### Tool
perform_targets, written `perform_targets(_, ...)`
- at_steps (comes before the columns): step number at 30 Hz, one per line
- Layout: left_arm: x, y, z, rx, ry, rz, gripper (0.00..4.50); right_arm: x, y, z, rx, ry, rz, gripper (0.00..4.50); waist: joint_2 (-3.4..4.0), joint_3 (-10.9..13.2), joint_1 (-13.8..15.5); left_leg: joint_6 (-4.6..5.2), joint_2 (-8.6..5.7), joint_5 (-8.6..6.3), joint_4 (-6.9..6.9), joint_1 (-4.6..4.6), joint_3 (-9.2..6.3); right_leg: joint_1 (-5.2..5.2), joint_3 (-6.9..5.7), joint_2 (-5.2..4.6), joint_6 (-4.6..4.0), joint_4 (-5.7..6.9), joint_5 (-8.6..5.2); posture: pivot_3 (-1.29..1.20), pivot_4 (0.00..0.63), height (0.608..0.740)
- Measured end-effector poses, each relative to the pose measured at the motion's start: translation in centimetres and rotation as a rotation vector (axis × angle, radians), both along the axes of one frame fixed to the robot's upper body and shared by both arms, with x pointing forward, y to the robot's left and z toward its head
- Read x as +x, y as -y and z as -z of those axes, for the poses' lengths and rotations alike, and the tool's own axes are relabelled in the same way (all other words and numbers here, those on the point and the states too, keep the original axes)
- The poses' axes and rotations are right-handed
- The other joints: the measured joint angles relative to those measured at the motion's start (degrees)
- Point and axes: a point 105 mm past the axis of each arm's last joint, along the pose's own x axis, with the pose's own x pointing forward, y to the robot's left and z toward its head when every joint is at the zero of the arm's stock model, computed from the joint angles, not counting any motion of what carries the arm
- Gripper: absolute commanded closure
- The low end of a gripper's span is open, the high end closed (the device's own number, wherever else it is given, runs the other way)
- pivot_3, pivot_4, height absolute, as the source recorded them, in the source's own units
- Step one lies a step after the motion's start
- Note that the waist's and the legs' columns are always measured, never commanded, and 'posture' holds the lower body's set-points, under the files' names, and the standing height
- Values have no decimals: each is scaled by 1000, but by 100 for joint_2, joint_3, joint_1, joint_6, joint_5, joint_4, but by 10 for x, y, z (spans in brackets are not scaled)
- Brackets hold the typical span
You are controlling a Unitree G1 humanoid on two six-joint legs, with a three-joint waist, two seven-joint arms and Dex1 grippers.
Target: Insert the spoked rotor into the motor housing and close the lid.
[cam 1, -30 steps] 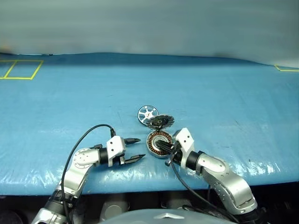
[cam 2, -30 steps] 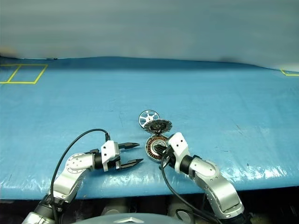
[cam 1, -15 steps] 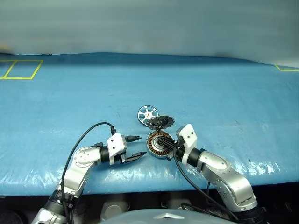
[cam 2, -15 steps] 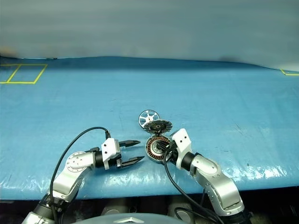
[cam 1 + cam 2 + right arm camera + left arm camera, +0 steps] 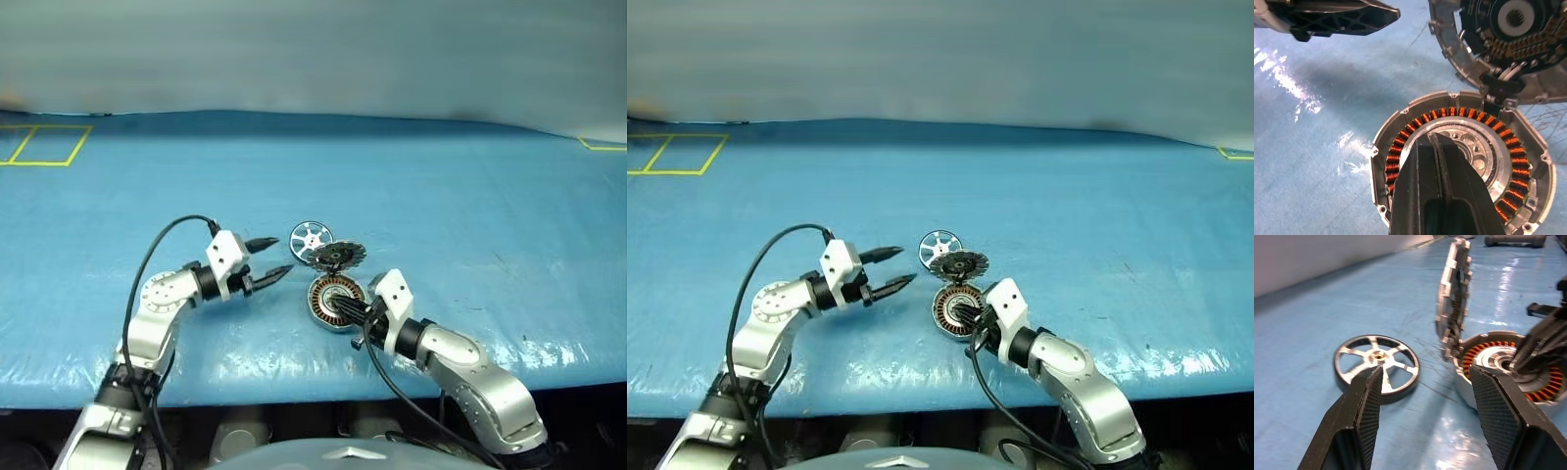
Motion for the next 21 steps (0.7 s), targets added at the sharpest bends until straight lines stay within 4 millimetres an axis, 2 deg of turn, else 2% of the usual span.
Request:
perform_targets(4,17,-1,-4,87,13,7,1528,-3,4,-9,-13,31,0,4483,-1,0,-1,0,-7,0,-1,-1,0,0,0,5,-2,-1,1,0,150,740)
perform_targets(8,34,-5,-7,203,6,48,1528,-10,11,-5,-35,7,17,4483,-4,2,14,-3,-12,2,-1,-5,0,-1,-4,11,1,-1,-2,0,150,740)
perform_targets(14,56,16,-17,344,-1,209,1528,-31,9,-14,-60,32,-38,4483,-11,5,21,0,-19,0,8,-9,0,0,-3,12,4,-2,-2,0,150,740)
perform_targets(18,64,34,-20,397,-30,299,1528,-30,11,-20,-69,62,-18,4483,-17,9,5,1,-20,0,11,-11,0,-1,-2,15,4,-1,-2,0,150,740)
perform_targets(21,71,34,-13,524,-65,332,1528,-29,13,-20,-80,67,14,4483,-22,12,0,1,-19,0,10,-15,-3,-4,-2,19,3,-1,-2,0,150,740)
